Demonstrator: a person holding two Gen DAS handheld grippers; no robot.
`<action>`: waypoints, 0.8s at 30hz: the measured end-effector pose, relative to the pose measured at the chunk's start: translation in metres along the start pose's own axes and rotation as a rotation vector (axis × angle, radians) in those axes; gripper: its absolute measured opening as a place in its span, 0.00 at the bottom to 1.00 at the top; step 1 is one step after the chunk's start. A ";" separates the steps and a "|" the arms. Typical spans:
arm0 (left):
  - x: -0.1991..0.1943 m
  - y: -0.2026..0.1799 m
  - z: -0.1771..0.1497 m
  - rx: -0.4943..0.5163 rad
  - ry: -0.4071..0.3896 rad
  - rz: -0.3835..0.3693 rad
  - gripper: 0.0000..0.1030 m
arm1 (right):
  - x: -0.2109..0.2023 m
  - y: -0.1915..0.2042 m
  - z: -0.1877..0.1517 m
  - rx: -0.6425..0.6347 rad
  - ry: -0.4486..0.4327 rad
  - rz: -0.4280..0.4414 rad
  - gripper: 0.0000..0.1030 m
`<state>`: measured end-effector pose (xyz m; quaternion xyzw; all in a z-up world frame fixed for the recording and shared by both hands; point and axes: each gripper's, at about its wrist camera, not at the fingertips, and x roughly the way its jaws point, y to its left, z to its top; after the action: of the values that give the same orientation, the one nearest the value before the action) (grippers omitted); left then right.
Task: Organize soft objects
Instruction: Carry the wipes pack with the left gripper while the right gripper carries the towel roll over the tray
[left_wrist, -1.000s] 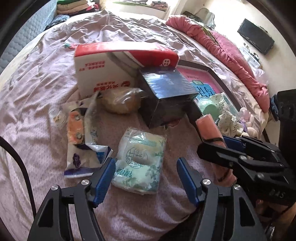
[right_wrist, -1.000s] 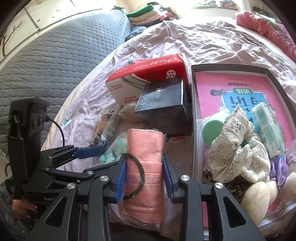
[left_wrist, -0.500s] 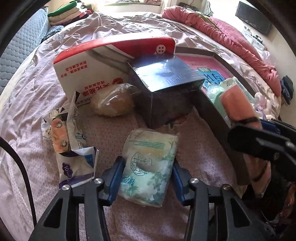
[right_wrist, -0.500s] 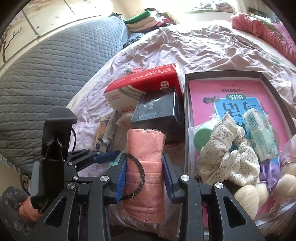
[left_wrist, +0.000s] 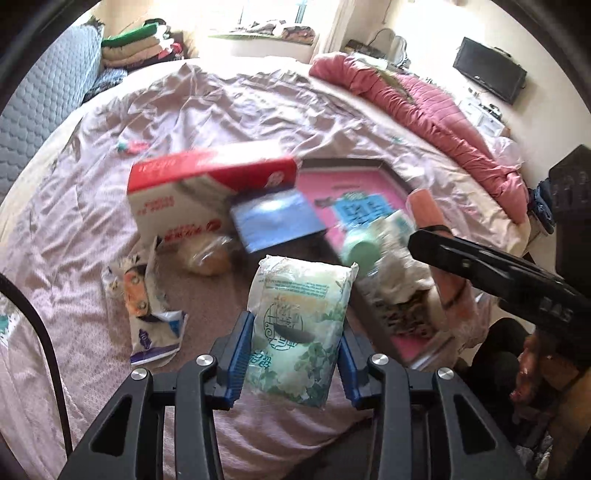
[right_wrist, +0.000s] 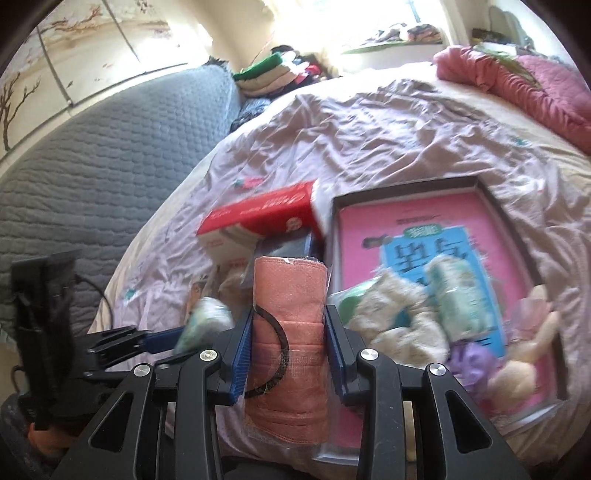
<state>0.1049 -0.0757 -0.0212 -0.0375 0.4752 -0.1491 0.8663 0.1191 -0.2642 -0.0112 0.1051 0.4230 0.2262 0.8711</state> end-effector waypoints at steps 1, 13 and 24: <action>-0.004 -0.005 0.002 0.003 -0.008 -0.005 0.41 | -0.005 -0.004 0.002 0.003 -0.009 -0.007 0.36; -0.014 -0.066 0.018 0.077 -0.037 -0.018 0.41 | -0.060 -0.045 0.010 0.054 -0.114 -0.082 0.36; 0.005 -0.110 0.027 0.138 -0.027 -0.037 0.41 | -0.080 -0.064 0.011 0.057 -0.159 -0.119 0.36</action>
<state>0.1055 -0.1840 0.0123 0.0115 0.4513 -0.1971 0.8703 0.1045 -0.3587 0.0270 0.1220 0.3644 0.1529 0.9105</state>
